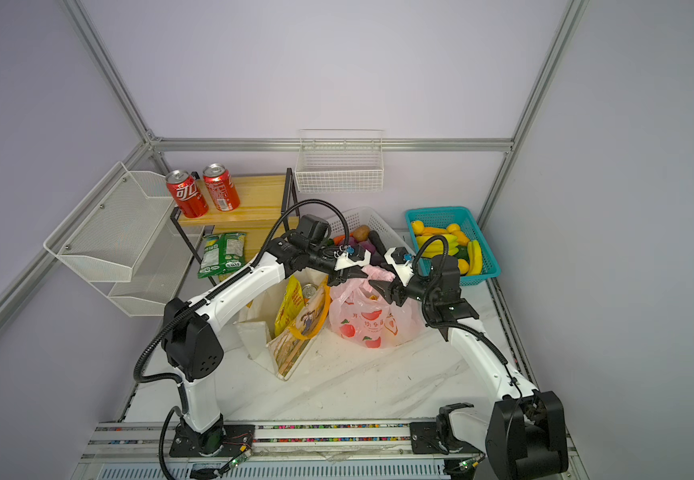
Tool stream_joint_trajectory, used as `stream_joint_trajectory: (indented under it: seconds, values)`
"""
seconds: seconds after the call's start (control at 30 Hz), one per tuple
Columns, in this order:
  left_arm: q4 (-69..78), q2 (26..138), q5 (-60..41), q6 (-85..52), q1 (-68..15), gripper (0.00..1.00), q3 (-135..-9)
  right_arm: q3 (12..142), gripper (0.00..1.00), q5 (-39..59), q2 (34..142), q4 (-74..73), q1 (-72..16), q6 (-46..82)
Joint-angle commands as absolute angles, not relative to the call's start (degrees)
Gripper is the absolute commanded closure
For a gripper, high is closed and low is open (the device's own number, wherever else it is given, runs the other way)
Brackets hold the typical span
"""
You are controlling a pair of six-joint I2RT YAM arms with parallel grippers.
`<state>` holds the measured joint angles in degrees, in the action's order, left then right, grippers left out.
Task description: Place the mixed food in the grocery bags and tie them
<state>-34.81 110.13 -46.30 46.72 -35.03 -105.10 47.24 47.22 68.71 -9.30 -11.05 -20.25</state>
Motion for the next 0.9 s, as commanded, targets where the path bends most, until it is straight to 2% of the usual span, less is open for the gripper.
stream_joint_trajectory:
  seconds: [0.0, 0.17, 0.37, 0.5, 0.57, 0.7, 0.8, 0.87]
  values:
    - [-32.97, 107.22, -48.17, 47.90, -35.41, 1.00, -106.51, 48.10, 0.37, 48.41, 69.19, -11.02, -11.51, -22.43]
    - [-32.96, 107.14, -47.73, 47.83, -35.44, 1.00, -106.61, 48.25, 0.53, 48.78, 70.22, -11.47, -11.73, -22.01]
    - [-31.55, 107.16, -45.74, 45.04, -35.51, 1.00, -106.57, 48.95, 0.81, 47.88, 71.22, -10.33, -12.53, -21.65]
    - [-29.33, 105.86, -43.14, 41.35, -35.36, 0.89, -104.38, 49.09, 0.96, 45.97, 70.38, -9.59, -13.22, -21.38]
    - [-29.14, 105.00, -40.90, 39.98, -35.42, 0.80, -102.96, 48.59, 1.00, 45.16, 69.35, -10.07, -13.44, -21.00]
    - [-29.70, 103.63, -35.47, 37.14, -35.42, 0.62, -100.45, 47.24, 1.00, 43.50, 66.51, -12.01, -13.98, -19.72]
    - [-31.87, 103.60, -35.18, 36.22, -35.46, 0.51, -100.03, 46.31, 1.00, 42.28, 65.27, -13.61, -14.18, -18.77]
    - [-32.17, 103.77, -34.81, 35.72, -35.61, 0.48, -99.85, 46.10, 1.00, 42.40, 65.02, -14.26, -14.26, -17.97]
